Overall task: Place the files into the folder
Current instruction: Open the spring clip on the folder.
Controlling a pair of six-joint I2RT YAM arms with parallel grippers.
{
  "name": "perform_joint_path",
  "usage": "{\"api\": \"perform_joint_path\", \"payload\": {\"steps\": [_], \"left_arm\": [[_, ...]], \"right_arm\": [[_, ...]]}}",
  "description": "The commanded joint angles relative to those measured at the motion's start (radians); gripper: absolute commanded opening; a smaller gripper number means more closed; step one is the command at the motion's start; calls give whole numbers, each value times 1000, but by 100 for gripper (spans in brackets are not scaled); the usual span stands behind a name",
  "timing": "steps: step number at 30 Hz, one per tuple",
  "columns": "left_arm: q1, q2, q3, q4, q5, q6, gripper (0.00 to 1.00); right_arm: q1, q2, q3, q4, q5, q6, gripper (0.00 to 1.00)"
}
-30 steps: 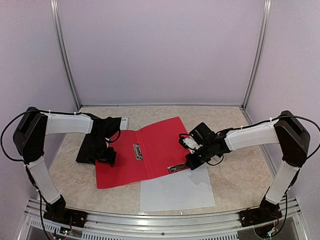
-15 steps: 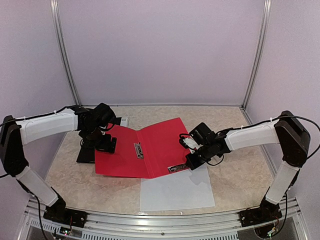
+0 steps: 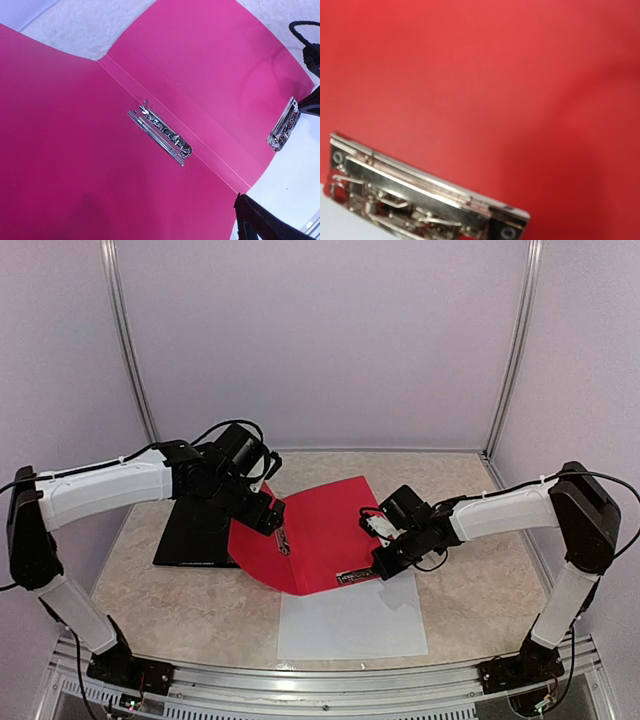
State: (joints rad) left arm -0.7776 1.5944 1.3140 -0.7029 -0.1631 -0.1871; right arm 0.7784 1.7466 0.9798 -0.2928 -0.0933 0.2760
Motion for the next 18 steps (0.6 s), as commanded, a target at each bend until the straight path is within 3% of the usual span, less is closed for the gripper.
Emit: {"api": "perform_joint_path", "payload": {"steps": [1,6,13,18], "left_arm": [[-56,68,51,7,-124,157,95],[-57,137,121,-142,-321,103,95],[-37,64,98,-250,-279,-52,96],[-61,-42,96,-251,-286,-48,97]], "right_arm": [[-6,-12,-13,-15,7,-1,0],[-5,-12,-13,-10,4,-3,0],[-6,-5,-9,-17,14,-5,0],[-5,2,-12,-13,12,-4,0]]}}
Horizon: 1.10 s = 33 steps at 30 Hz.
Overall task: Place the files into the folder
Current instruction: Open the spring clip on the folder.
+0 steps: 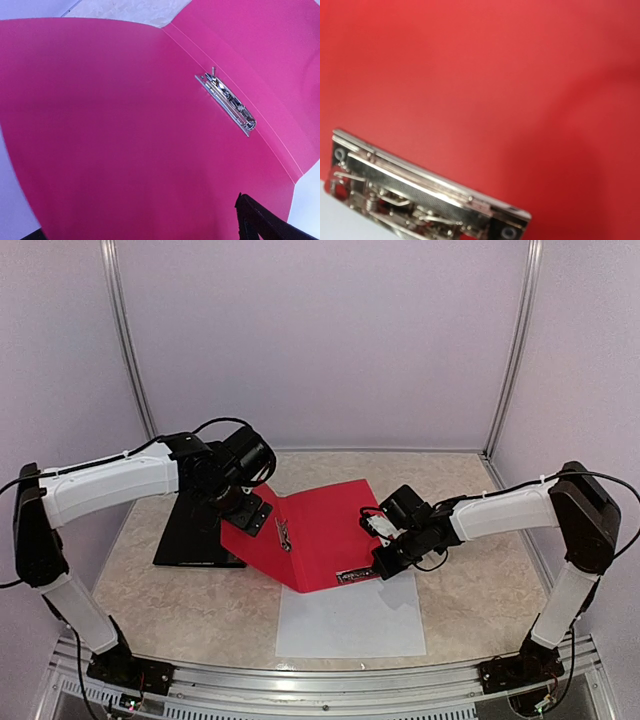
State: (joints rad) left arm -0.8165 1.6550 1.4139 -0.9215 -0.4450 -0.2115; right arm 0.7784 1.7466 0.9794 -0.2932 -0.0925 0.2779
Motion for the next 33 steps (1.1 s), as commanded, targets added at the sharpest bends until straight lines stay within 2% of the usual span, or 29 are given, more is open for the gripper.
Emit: {"api": "perform_joint_path", "payload": {"steps": [1,6,10,15,22,29,33], "left_arm": [[-33,-125,-4,-20,-12,-7,97],[-84,-159,23,49,-87,102,97],[-112,-143,64,141,-66,234,97],[-113,-48,144,142,161,305,96],[-75,-28,-49,420,576,414,95],[-53,93,-147,618,759,497,91],[-50,194,-120,648,847,552,86]], "right_arm": [[-5,2,-10,-11,11,-5,0],[-5,4,-11,-8,9,-5,0],[-5,2,-12,-10,11,-6,0],[-5,-6,-23,6,7,-2,0],[-9,-12,-33,39,-36,10,0],[-22,-15,-34,52,-63,22,0],[-26,-15,-38,55,-69,25,0]]}}
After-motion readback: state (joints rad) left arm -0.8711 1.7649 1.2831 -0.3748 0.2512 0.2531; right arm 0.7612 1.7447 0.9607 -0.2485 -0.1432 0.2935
